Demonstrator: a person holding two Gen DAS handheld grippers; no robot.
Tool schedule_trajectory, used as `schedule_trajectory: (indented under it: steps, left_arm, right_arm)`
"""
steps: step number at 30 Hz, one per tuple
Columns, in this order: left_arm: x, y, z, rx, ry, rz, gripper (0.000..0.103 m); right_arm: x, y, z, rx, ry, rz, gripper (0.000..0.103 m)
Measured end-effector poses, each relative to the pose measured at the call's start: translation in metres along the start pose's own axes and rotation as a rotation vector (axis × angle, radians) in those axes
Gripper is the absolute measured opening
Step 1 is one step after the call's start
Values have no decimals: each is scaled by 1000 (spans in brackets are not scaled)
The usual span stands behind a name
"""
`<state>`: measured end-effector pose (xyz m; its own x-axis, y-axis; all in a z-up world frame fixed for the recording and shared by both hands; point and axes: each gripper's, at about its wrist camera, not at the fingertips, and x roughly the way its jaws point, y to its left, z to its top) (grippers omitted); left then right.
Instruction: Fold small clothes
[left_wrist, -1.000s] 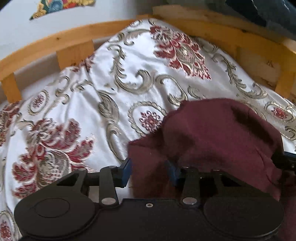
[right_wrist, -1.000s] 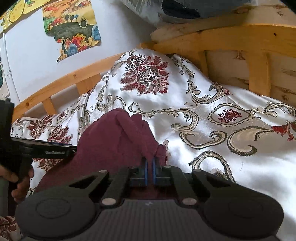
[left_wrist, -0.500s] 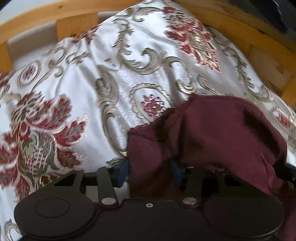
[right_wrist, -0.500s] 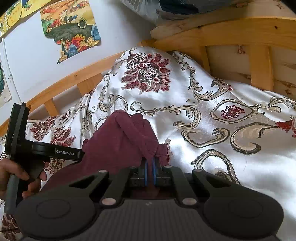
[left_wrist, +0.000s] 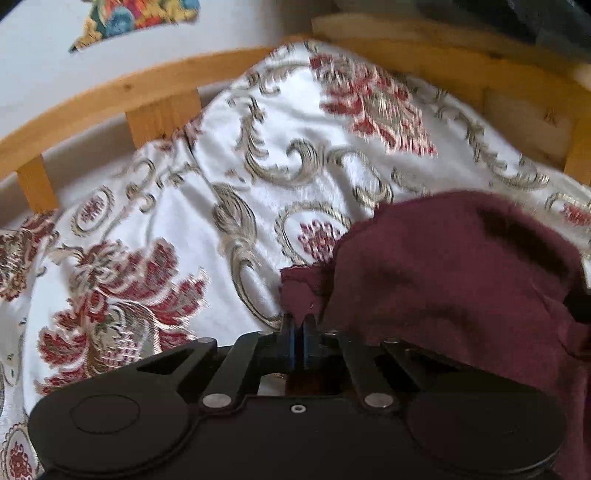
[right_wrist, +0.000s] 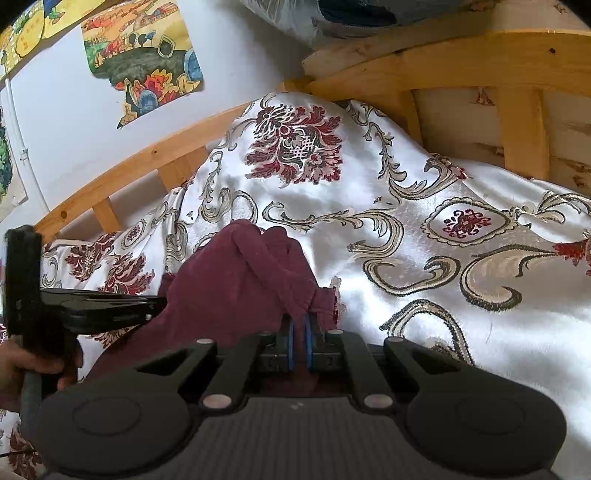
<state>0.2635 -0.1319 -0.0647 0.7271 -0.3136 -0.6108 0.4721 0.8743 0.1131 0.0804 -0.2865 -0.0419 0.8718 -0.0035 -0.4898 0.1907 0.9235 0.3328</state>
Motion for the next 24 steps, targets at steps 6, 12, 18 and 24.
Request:
schedule_trajectory:
  steps: [6,12,18,24]
  left_arm:
    - [-9,28,-1,-184,-14,-15,2]
    - [-2,27,1,-205,19,-46,14]
    - [2,4,9,-50,17,-24,35]
    - [28,-10,15,85,103,30,10]
  right_arm:
    - [0,3,1,-19,-15,-1,8]
    - [1,5,1,-21,-14,-3,9]
    - [2,5,1,-18,-13,-2,10]
    - [3,4,1,-20,-14,2,10]
